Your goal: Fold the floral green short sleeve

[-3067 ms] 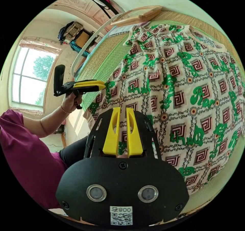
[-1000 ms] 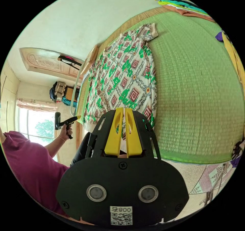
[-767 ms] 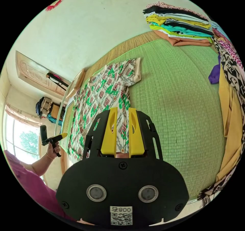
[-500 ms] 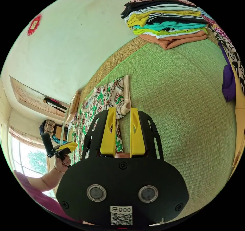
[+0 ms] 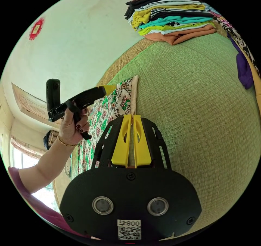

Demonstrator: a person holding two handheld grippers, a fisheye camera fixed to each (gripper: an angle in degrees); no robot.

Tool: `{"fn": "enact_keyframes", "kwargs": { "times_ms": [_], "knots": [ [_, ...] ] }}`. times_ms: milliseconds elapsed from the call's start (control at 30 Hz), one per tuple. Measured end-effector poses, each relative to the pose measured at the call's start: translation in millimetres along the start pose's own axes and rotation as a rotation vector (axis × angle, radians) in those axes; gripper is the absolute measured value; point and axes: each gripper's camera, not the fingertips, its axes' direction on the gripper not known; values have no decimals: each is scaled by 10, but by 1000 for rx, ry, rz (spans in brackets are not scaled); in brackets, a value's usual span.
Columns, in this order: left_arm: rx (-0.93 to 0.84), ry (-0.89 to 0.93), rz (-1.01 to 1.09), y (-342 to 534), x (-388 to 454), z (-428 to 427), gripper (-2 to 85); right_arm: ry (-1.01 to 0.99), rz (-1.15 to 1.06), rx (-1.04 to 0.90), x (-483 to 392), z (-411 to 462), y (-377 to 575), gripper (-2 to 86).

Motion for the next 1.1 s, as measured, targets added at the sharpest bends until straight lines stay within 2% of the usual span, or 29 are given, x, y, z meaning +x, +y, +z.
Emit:
{"fn": "enact_keyframes", "kwargs": {
  "times_ms": [233,400,567,633,833,967,1100],
  "knots": [
    [-148,-286,79,-539,-197,980,70,-85,21,8,69,-107,-6,7],
    [-147,-327,118,-651,-350,1284,33,-105,17,4,53,-145,1,6],
    [-38,-179,50,-705,-717,1226,23,-127,23,14,42,-195,30,6],
    [60,-31,-10,-678,-1003,1056,21,-136,11,39,21,-248,48,6],
    [248,246,-213,-292,-2015,766,23,-156,-128,87,-310,-431,-5,7],
    [286,318,-312,22,-2529,750,27,-115,-298,28,-791,-307,35,8],
    [260,323,-385,264,-2908,797,42,-59,-376,-47,-1054,-29,145,10]
  ]
}}
